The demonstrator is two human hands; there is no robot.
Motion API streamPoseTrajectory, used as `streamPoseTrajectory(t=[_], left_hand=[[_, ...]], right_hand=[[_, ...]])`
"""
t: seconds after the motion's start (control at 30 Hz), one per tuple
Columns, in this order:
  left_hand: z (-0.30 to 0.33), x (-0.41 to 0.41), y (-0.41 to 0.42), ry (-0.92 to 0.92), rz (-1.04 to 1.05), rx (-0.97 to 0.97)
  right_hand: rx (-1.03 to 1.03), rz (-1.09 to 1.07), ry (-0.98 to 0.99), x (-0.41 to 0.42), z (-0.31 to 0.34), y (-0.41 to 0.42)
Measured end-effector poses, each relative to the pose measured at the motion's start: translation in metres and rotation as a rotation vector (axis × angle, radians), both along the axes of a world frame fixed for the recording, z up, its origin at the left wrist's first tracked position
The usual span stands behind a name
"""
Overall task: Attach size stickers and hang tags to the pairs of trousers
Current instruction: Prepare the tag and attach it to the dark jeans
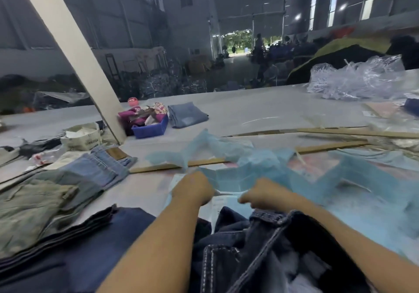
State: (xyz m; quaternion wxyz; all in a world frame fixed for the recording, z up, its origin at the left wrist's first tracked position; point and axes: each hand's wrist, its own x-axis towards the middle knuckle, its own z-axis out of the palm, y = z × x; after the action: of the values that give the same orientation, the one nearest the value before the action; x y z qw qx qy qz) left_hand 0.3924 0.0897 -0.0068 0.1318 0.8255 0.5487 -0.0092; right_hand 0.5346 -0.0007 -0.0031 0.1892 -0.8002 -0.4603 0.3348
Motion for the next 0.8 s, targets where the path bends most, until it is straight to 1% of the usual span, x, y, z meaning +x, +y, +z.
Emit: streamPoseTrajectory(t=[0.03,0.07,0.13,0.17,0.23,0.3,0.37,0.4,0.5,0.57,0.6,0.63,0.67,0.7,0.77,0.8], left_hand=[[-0.002,0.001,0.0,0.015,-0.015,-0.036],[-0.005,0.003,-0.002,0.028,-0.031,-0.09],[-0.014,0.007,-0.007,0.029,-0.039,-0.214],[-0.018,0.01,-0.009,0.012,-0.025,-0.242],[-0.02,0.016,-0.013,-0.004,0.006,-0.248],[-0.021,0.017,-0.013,-0.086,0.052,-0.261],[-0.02,0.014,-0.012,-0.234,0.111,-0.288],[-0.02,0.014,-0.01,-0.324,0.143,-0.307],[-0.016,0.015,-0.006,-0.728,0.221,-0.394],[-0.011,0.02,-0.008,-0.975,0.239,-0.475],[-0.01,0.022,-0.01,-1.04,0.227,-0.483],[-0.009,0.023,-0.012,-1.055,0.195,-0.444],[-0.01,0.024,-0.013,-0.991,0.143,-0.342],[-0.01,0.025,-0.013,-0.863,0.076,-0.191],[-0.011,0.026,-0.016,-0.606,-0.046,0.134],[-0.011,0.026,-0.018,-0.545,-0.092,0.241]], right_hand=[[-0.037,0.043,-0.068,-0.005,-0.014,0.008],[-0.055,0.058,-0.058,-0.007,-0.025,0.011],[-0.011,-0.002,0.051,-0.005,-0.04,0.014],[0.021,-0.033,0.11,-0.004,-0.044,0.014],[0.058,-0.064,0.194,-0.001,-0.049,0.011],[0.09,-0.107,0.232,0.002,-0.054,0.011],[0.172,-0.215,0.326,0.003,-0.059,0.013],[0.252,-0.288,0.395,0.003,-0.06,0.014],[0.543,-0.438,0.616,0.005,-0.058,0.016],[0.608,-0.411,0.7,0.008,-0.059,0.013],[0.593,-0.372,0.753,0.009,-0.058,0.01],[0.565,-0.338,0.812,0.01,-0.058,0.007],[0.534,-0.322,0.847,0.011,-0.06,0.007],[0.524,-0.323,0.85,0.012,-0.061,0.006],[0.573,-0.347,0.798,0.014,-0.062,0.009],[0.609,-0.352,0.757,0.015,-0.064,0.011]])
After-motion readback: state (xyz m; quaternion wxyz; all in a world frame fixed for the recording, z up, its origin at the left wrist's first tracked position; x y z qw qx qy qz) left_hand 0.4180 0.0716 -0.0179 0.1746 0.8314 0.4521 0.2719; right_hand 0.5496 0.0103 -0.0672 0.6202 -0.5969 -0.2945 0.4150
